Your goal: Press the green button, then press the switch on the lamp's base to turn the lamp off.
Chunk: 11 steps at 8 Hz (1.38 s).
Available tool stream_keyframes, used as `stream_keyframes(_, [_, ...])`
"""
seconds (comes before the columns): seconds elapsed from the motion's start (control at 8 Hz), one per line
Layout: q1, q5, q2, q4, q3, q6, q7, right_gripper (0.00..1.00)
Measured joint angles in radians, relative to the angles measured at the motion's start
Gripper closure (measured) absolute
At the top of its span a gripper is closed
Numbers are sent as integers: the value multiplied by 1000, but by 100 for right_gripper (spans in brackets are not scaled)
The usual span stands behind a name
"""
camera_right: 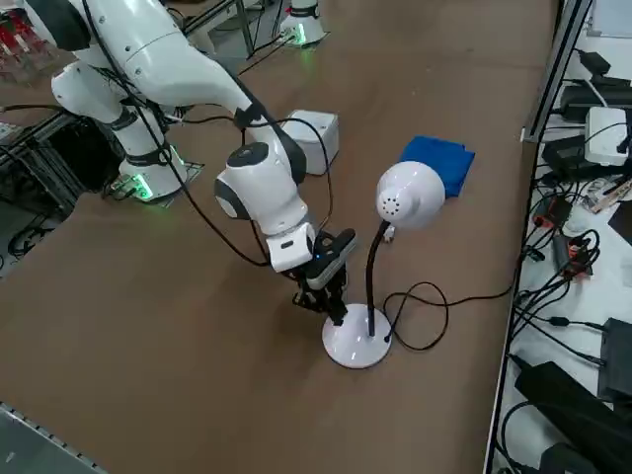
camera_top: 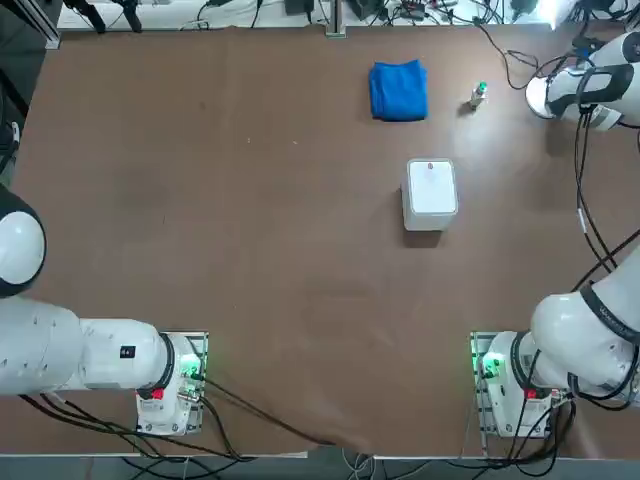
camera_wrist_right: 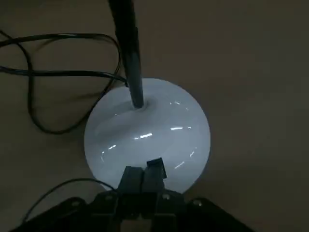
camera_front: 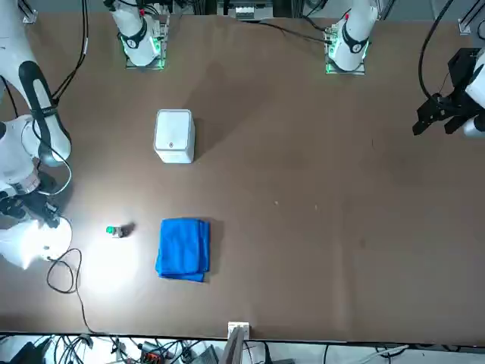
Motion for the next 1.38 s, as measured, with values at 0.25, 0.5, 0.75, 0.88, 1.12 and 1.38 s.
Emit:
stream_keyframes(0.25, [-8,0,2,-5,0,0,1,99])
stream_keyframes(0.5, [-10,0,3,-6,0,0,1,99])
stream_keyframes(0.75, [-10,0,3,-6,0,0,3,99])
stream_keyframes(0.88, [-10,0,3,-6,0,0,7,99])
stream_keyframes(1.12, [-10,0,3,-6,0,0,20,99])
stream_keyframes(1.38, [-10,0,2,-6,0,-4,21,99])
